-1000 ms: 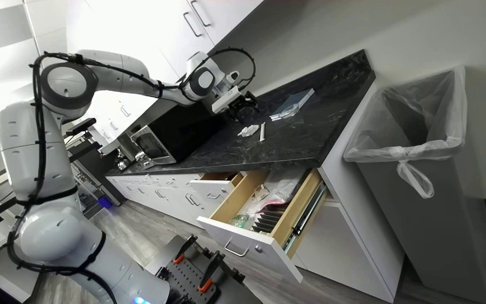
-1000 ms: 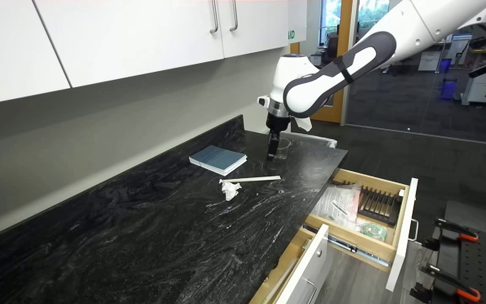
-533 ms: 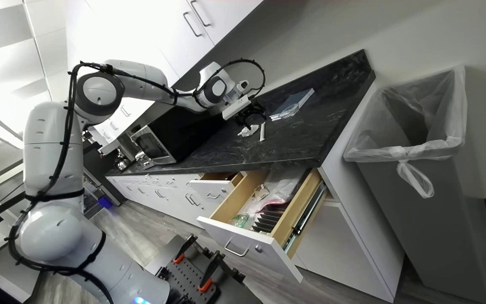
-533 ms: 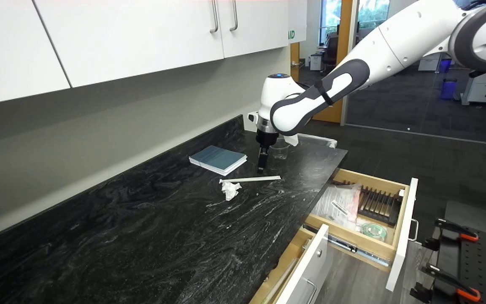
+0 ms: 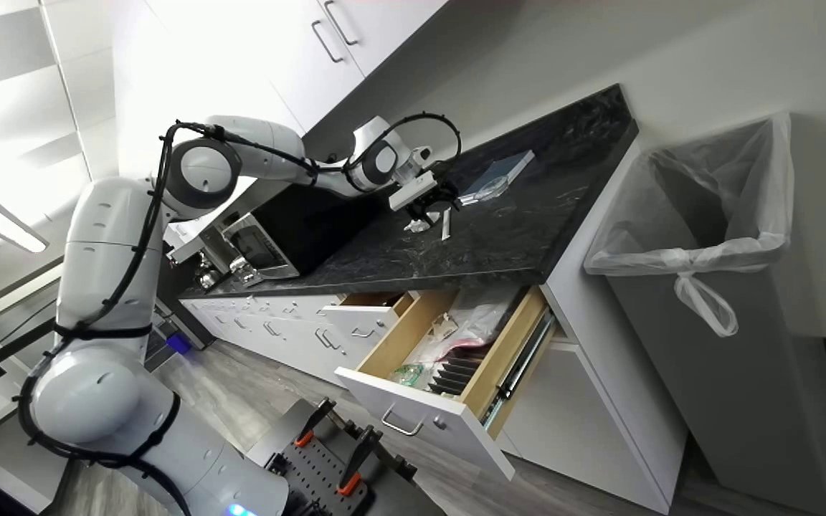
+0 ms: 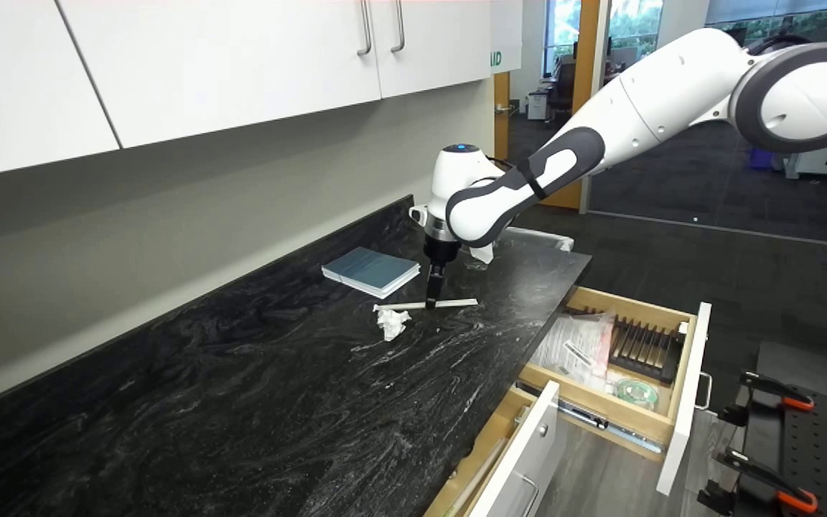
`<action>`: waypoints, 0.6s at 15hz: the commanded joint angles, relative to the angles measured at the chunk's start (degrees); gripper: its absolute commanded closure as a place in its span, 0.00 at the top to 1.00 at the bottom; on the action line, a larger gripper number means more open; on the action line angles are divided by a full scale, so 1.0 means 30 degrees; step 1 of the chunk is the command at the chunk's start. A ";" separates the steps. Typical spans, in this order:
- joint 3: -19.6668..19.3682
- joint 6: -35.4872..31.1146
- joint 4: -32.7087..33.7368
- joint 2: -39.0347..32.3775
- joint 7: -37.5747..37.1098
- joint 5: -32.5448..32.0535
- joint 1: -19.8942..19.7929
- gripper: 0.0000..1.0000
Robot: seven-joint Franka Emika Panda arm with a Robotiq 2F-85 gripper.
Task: Move the white object to the right
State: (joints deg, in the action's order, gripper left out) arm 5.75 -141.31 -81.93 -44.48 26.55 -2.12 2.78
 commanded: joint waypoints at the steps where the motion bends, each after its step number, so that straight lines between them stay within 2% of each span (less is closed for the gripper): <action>1: 0.0295 0.0806 0.1596 -0.1029 -0.0216 -0.0494 -0.0086 1.00; 2: 0.0303 0.0786 0.1757 -0.1181 -0.0192 -0.0529 -0.0071 0.75; 3: 0.0290 0.0816 0.1911 -0.1324 -0.0163 -0.0595 -0.0040 0.74; 9: 0.0483 0.0699 0.2389 -0.1661 -0.0098 -0.0698 -0.0078 0.27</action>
State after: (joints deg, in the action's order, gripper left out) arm 6.56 -140.99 -77.54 -48.13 26.58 -3.03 2.82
